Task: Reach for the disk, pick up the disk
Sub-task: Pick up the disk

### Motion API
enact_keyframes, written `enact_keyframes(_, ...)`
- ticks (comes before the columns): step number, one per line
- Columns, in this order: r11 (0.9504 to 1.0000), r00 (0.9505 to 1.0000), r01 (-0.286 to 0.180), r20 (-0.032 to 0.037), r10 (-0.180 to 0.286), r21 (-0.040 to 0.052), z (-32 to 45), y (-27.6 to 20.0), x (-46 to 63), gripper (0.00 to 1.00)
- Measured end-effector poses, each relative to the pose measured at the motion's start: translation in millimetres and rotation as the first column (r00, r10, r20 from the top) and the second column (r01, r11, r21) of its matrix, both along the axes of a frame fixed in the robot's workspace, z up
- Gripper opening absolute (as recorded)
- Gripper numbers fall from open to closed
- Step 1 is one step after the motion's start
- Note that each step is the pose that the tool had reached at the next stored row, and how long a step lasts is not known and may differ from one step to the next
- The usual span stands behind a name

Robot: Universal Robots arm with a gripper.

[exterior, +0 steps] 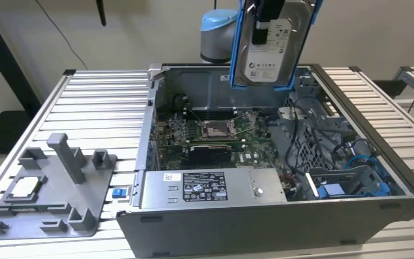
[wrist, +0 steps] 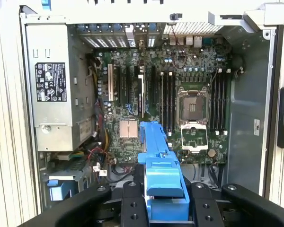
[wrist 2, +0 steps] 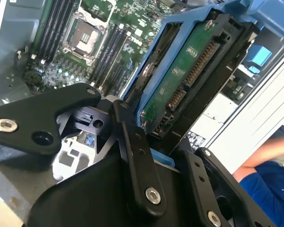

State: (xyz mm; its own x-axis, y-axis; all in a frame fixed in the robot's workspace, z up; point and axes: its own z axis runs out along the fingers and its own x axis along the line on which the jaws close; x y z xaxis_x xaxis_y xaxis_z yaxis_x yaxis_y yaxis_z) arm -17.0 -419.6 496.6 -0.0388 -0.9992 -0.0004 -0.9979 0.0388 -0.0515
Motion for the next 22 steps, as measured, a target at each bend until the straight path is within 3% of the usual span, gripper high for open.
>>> enact_keyframes(22, 1.0, 1.0, 0.0, -0.0034, 0.0, 0.0, -0.2, -28.9, 1.1, 0.0)
